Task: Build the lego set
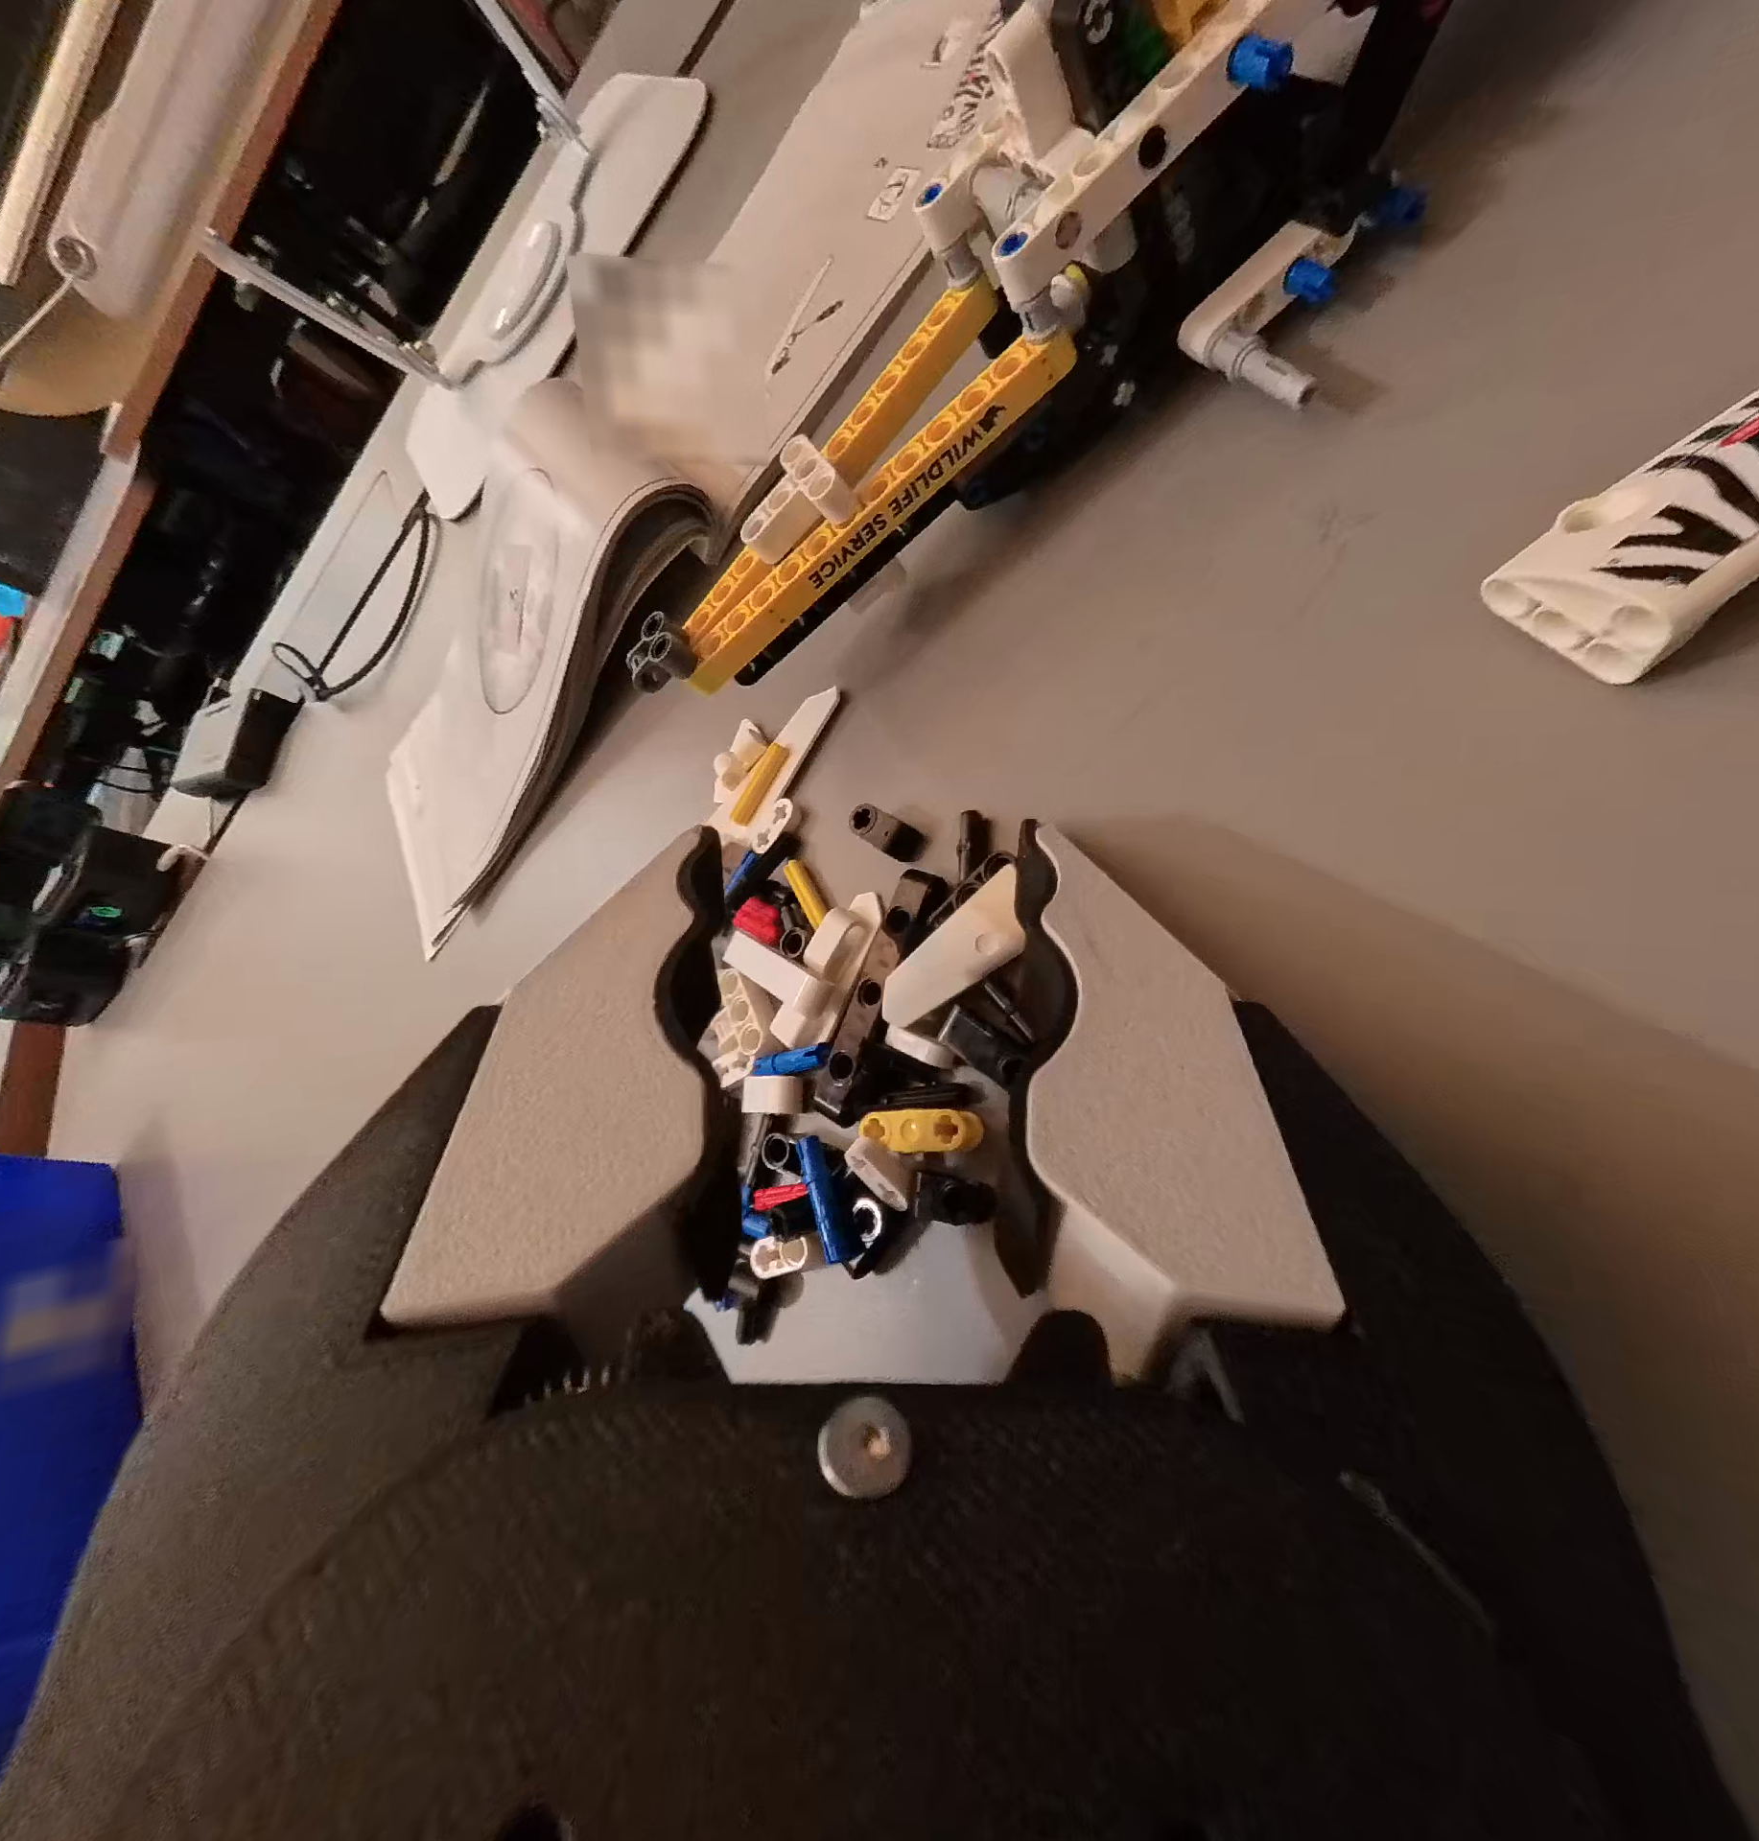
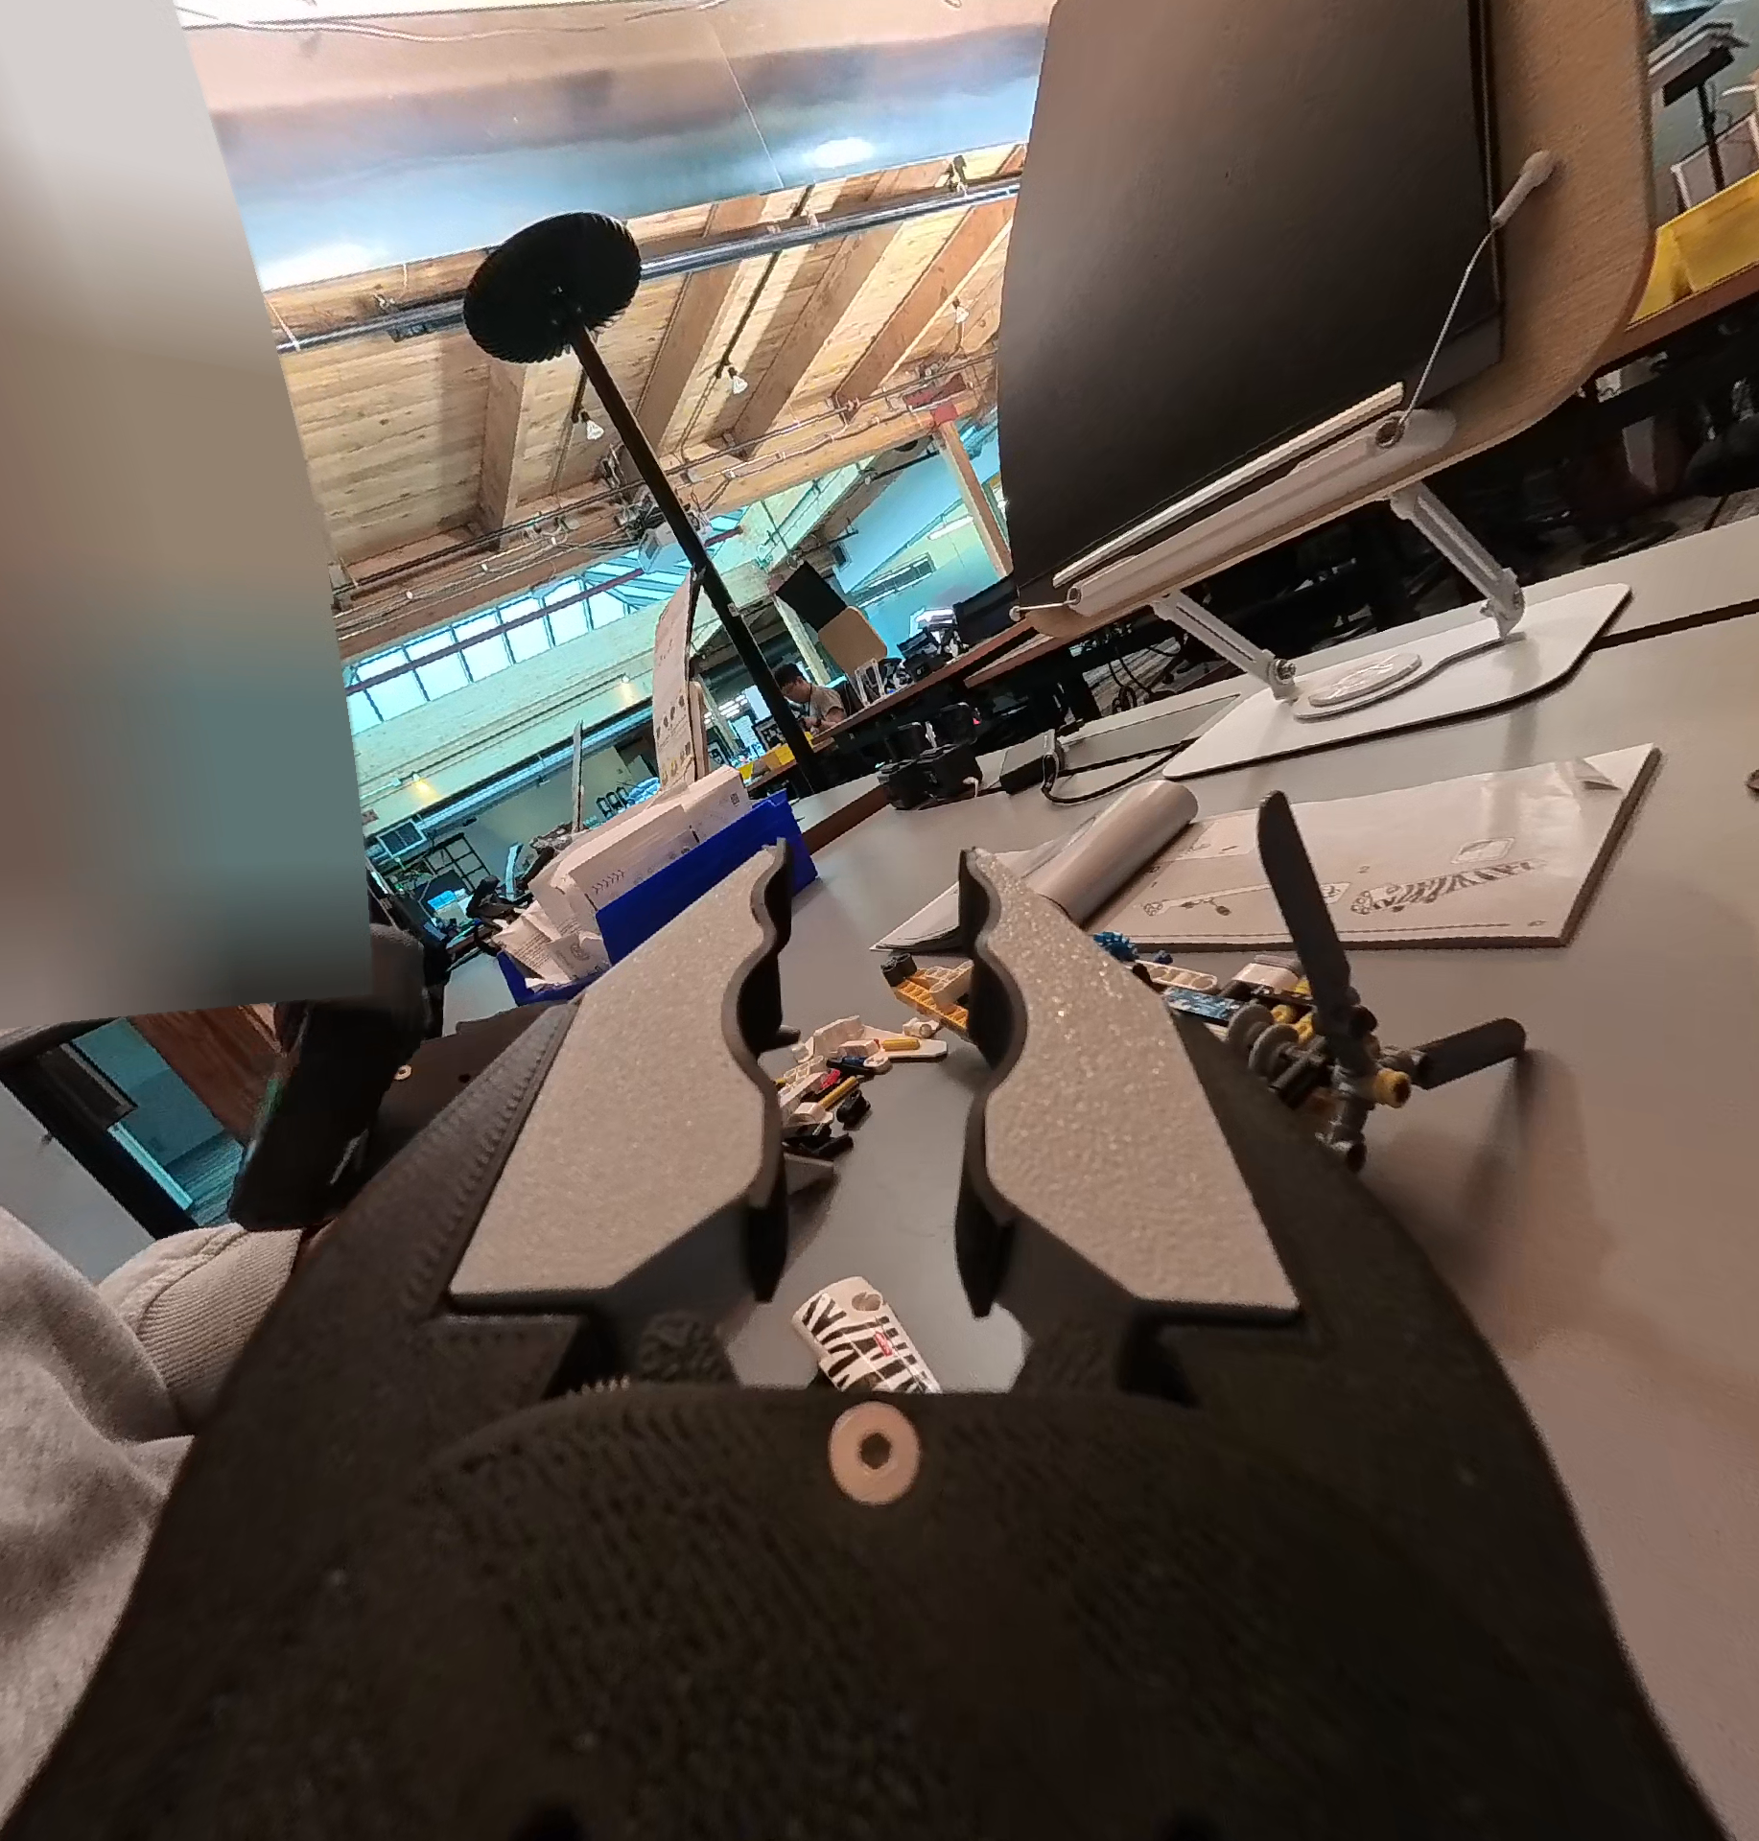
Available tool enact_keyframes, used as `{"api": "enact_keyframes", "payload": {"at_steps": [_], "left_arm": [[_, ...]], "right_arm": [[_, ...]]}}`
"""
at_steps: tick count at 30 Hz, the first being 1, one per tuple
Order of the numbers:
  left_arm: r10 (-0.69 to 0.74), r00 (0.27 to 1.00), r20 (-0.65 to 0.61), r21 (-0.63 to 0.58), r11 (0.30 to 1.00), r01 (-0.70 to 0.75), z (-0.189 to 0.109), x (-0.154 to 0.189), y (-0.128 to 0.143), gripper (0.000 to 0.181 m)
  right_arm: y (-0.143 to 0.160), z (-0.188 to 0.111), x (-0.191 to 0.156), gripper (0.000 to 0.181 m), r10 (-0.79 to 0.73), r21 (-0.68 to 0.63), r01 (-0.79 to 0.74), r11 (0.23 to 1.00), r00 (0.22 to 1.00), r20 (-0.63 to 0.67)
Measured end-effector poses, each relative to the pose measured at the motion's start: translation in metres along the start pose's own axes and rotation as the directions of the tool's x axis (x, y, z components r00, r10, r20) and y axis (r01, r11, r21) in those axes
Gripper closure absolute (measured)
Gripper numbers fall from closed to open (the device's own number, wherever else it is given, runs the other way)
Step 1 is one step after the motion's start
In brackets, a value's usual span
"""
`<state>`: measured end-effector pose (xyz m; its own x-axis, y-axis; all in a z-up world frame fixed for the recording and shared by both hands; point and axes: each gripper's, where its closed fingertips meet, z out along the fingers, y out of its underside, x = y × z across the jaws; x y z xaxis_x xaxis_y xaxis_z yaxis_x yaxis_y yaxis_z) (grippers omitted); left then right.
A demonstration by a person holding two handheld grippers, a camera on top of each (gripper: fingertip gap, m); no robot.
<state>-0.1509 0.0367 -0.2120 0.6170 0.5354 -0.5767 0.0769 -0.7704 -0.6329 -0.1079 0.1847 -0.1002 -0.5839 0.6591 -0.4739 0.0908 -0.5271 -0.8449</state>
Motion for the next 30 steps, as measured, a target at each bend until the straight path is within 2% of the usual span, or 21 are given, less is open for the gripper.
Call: {"api": "enact_keyframes", "payload": {"at_steps": [12,18,20,23,27,30], "left_arm": [[0.046,0.992,0.117,-0.028,0.999,-0.043,0.006,-0.034,0.020,0.125],[0.002,0.995,0.100,-0.033,0.999,0.001,0.007,-0.046,0.026,0.124],[-0.057,0.996,0.069,0.007,0.998,0.057,0.001,-0.050,0.021,0.125],[-0.130,0.990,-0.057,0.066,0.989,0.133,-0.015,-0.044,0.017,0.126],[-0.115,0.970,-0.215,0.093,0.986,0.137,-0.038,-0.028,0.030,0.123],[-0.083,0.959,-0.271,0.100,0.988,0.114,-0.048,-0.017,0.043,0.118]], "right_arm": [[0.000,0.000,0.000,0.150,0.004,0.002,-0.004,1.000,1.000,0.001],[0.000,0.000,0.001,0.150,0.006,0.002,-0.006,1.000,1.000,0.000],[0.000,0.000,0.001,0.150,0.006,0.002,-0.006,1.000,1.000,-0.001],[0.000,0.000,0.001,0.150,0.008,0.002,-0.008,1.000,1.000,-0.001],[0.000,0.000,0.001,0.150,0.011,0.002,-0.011,1.000,1.000,0.000],[0.000,0.000,0.001,0.149,0.015,0.002,-0.015,1.000,1.000,0.002]]}}
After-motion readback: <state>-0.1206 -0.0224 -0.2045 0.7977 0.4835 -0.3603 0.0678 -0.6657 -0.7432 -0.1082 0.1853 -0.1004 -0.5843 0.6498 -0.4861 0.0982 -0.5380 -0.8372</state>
